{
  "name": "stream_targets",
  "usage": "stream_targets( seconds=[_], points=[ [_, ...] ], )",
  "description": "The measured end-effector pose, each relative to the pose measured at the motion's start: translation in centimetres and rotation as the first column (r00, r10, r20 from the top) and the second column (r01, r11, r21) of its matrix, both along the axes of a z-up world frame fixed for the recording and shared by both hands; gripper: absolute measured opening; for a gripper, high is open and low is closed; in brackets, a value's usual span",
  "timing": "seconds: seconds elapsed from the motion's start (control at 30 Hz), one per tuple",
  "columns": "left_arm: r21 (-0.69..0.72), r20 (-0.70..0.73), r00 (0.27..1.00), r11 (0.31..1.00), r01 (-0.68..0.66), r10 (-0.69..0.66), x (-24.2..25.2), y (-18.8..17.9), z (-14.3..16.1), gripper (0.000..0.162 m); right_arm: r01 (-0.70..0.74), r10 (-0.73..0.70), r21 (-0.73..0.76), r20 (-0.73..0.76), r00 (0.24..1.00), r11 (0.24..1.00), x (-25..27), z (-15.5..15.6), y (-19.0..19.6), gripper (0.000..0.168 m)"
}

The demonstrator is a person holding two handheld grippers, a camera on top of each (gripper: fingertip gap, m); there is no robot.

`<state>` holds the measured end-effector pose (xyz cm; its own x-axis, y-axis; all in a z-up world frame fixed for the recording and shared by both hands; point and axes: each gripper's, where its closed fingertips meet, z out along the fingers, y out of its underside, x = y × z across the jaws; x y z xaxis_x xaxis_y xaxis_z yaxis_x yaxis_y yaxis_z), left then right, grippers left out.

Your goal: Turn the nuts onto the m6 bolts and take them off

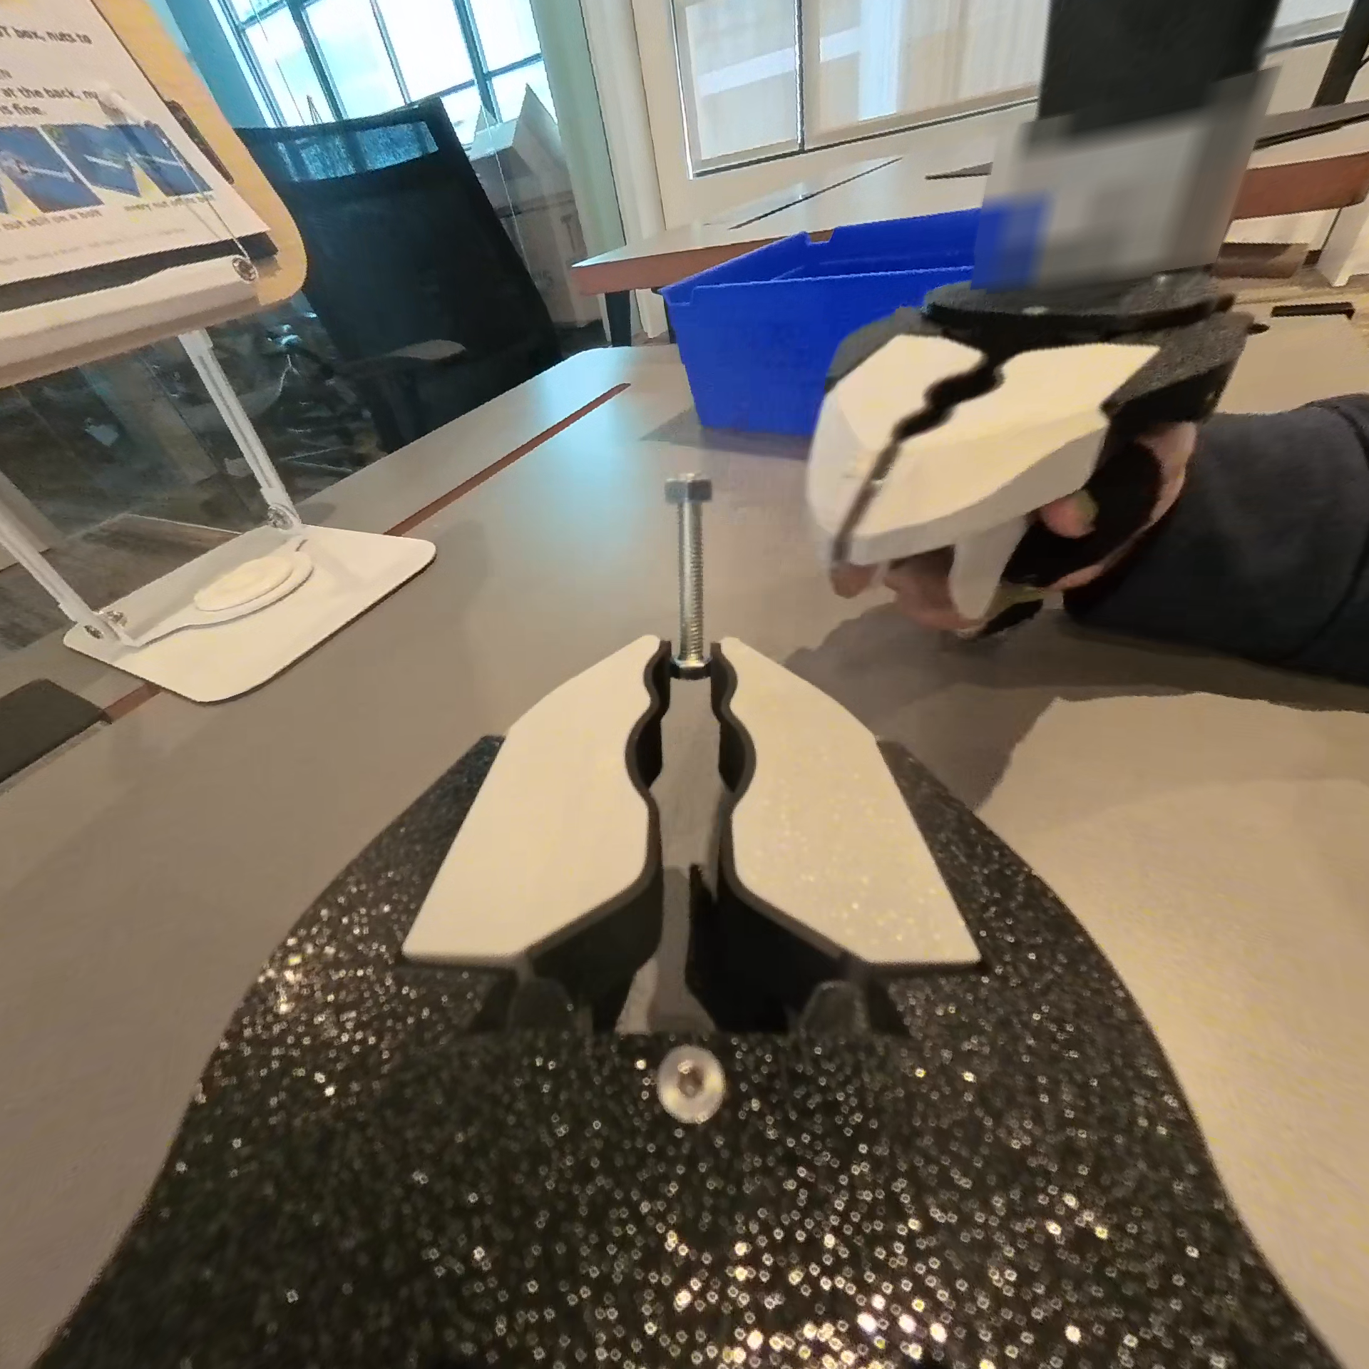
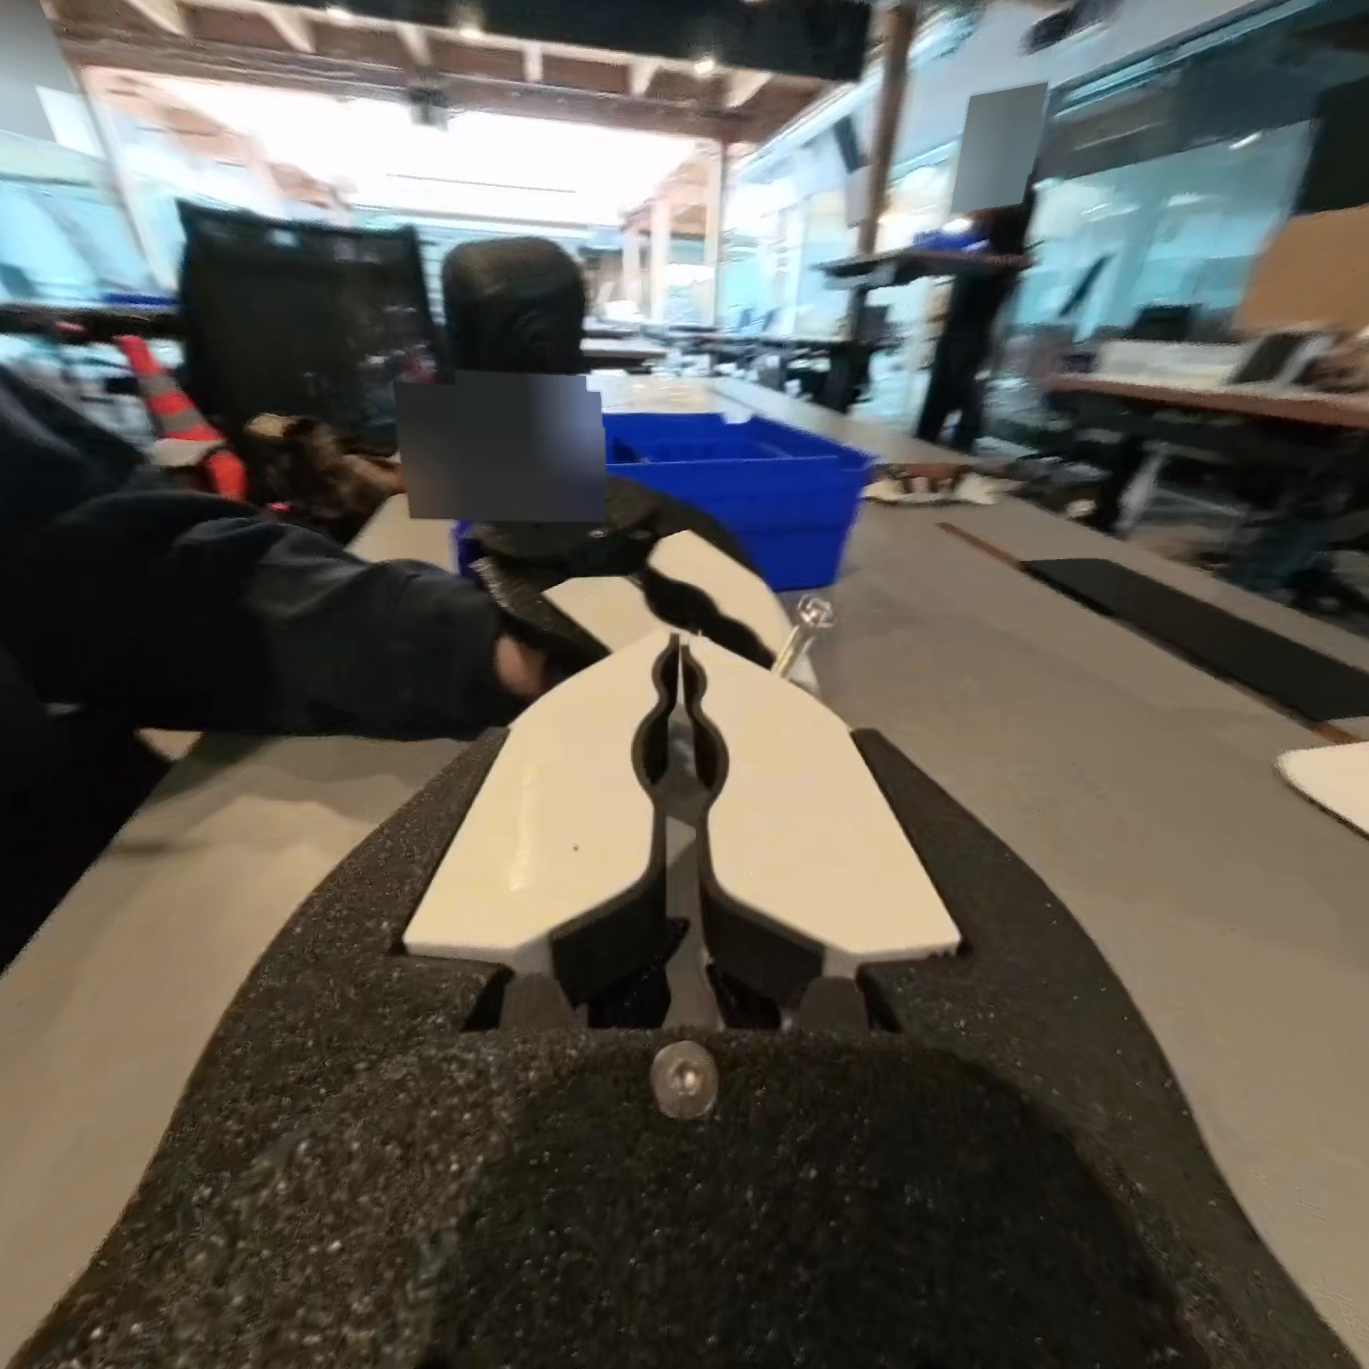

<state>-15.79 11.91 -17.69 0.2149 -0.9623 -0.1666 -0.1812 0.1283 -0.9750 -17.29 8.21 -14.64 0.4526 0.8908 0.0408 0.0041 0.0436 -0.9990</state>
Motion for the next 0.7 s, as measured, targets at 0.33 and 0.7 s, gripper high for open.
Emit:
stream_targets(
  seconds=[0.33,0.7],
  points=[
    [0.003,-0.006,1.0,1.0,0.003,-0.003,0.1,-0.1,-0.1,0.01,0.13,-0.127,0.06,-0.049,0.991,0.99,0.6,0.8,1.4,0.042],
    [0.003,-0.002,1.0,1.0,0.0,0.0,0.0,0.0,0.0,0.01,0.184,-0.178,0.075,-0.081,0.981,0.98,1.0,1.1,2.1,0.048]
  ],
)
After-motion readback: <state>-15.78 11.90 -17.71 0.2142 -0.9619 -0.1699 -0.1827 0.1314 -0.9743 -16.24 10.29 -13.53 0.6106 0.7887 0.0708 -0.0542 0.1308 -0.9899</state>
